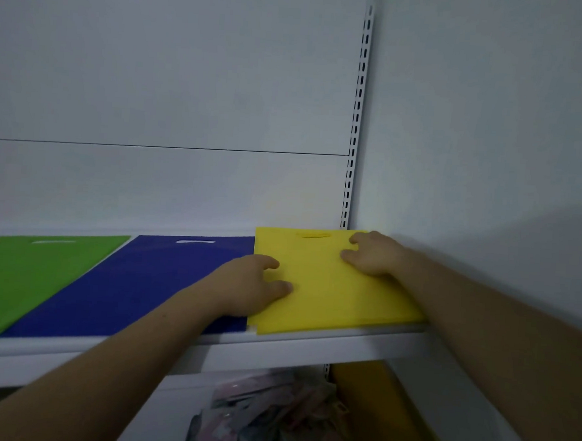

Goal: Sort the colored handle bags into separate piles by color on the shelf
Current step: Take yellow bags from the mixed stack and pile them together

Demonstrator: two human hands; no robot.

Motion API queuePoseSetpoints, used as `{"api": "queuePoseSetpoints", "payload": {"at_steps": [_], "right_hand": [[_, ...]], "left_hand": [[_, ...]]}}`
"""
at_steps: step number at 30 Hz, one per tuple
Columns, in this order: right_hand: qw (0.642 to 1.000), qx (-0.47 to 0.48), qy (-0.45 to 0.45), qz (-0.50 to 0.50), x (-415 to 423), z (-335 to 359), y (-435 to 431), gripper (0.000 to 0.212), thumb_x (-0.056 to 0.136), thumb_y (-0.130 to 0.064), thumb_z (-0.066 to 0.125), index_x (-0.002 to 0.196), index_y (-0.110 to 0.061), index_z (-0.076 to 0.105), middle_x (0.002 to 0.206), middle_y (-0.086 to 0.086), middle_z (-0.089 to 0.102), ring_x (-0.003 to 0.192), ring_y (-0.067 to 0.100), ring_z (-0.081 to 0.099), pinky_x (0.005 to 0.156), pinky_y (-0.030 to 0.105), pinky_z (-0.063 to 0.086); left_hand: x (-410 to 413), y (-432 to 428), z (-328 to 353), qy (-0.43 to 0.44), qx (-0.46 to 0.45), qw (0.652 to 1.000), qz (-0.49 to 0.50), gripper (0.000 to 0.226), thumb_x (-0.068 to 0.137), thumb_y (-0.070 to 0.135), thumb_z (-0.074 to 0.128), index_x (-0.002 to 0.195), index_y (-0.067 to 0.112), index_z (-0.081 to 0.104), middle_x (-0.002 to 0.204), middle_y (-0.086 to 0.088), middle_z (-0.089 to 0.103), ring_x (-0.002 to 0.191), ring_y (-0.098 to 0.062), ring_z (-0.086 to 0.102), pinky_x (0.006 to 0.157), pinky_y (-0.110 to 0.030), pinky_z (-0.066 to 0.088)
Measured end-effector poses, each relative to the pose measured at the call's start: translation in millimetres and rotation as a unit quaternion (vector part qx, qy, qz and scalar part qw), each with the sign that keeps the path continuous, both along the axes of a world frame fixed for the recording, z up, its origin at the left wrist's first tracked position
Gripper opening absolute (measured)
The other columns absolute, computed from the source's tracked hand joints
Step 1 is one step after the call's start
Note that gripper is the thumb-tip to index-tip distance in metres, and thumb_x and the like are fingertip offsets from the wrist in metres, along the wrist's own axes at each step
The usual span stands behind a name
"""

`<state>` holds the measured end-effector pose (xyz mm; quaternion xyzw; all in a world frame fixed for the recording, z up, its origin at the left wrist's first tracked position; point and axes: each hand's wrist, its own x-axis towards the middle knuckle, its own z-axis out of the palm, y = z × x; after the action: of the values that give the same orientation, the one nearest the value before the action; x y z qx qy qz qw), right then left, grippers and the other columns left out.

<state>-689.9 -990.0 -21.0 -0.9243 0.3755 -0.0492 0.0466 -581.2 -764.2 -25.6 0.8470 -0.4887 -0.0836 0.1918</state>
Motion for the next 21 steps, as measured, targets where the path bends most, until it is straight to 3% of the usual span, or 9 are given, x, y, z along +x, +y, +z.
{"api": "queuePoseSetpoints", "payload": {"at_steps": [4,9,14,21], "right_hand": [[0.998,0.035,0.055,0.012,-5,3,5,0.067,0.097,-0.057,0.033,0.147,-0.013,0.032,0.154,0.006,0.028,0.139,0.024,0.031,0.108,0.033,0.029],[0.996,0.021,0.089,0.006,-8,8,8,0.061,0.1,-0.051,0.031,0.142,-0.008,0.04,0.148,0.011,0.038,0.132,0.026,0.04,0.104,0.033,0.034],[0.996,0.039,0.085,0.002,-10,6,8,0.067,0.099,-0.055,0.028,0.146,-0.008,0.035,0.151,0.011,0.032,0.136,0.026,0.036,0.108,0.035,0.031],[0.996,0.054,0.071,0.002,-9,2,8,0.073,0.095,-0.061,0.031,0.147,-0.009,0.031,0.153,0.01,0.031,0.136,0.027,0.035,0.108,0.036,0.03]], "left_hand": [[-13,6,0,-0.005,0.028,0.999,-0.03,0.062,0.088,0.058,0.048,0.142,0.03,0.036,0.144,-0.002,0.041,0.125,-0.019,0.045,0.097,-0.028,0.036],[-25,12,2,-0.012,0.057,0.996,-0.061,0.074,0.08,0.067,0.05,0.143,0.031,0.034,0.15,0.003,0.033,0.132,-0.018,0.037,0.105,-0.031,0.031],[-32,18,3,-0.017,0.068,0.994,-0.084,0.087,0.074,0.068,0.058,0.147,0.033,0.026,0.156,0.009,0.02,0.14,-0.016,0.026,0.11,-0.031,0.024],[-35,18,-2,-0.081,0.078,0.99,-0.086,0.084,0.08,0.069,0.049,0.149,0.031,0.02,0.159,0.004,0.011,0.143,-0.02,0.019,0.114,-0.034,0.019]]}}
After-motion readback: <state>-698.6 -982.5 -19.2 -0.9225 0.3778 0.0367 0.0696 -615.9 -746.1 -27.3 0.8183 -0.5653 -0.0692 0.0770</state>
